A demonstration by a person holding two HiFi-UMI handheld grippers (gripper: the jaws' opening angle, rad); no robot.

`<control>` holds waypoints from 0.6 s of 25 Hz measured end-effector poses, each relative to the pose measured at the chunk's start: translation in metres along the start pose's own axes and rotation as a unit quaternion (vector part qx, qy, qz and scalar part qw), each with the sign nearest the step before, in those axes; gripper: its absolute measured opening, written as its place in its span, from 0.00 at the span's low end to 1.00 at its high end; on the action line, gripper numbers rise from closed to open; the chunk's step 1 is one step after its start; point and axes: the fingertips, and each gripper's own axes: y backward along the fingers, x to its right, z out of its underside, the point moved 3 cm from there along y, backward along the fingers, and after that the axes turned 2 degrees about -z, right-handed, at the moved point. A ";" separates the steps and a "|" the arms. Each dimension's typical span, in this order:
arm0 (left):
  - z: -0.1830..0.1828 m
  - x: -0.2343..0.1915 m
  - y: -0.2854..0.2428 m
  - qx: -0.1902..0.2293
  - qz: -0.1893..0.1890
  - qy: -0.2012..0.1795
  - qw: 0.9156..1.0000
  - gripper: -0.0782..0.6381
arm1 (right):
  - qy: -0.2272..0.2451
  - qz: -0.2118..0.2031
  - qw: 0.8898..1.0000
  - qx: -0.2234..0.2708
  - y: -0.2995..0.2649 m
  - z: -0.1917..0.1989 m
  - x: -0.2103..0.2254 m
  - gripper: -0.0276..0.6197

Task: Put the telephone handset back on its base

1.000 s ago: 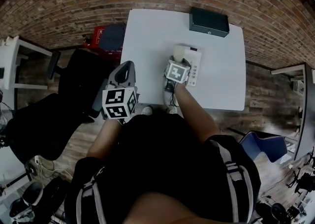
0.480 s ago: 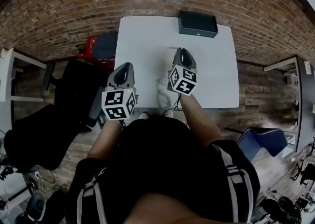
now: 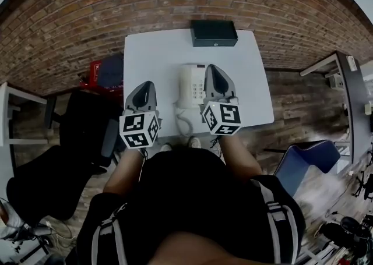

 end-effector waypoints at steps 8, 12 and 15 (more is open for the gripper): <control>0.009 0.026 -0.009 -0.009 0.033 -0.011 0.999 0.13 | 0.012 0.017 1.000 -0.017 0.030 0.015 0.012 0.04; 0.004 0.031 -0.011 -0.004 0.043 -0.014 0.999 0.13 | 0.016 0.019 1.000 -0.019 0.032 0.015 0.010 0.04; 0.001 0.034 -0.012 -0.003 0.047 -0.016 0.999 0.13 | 0.013 0.019 0.999 -0.027 0.032 0.018 0.011 0.04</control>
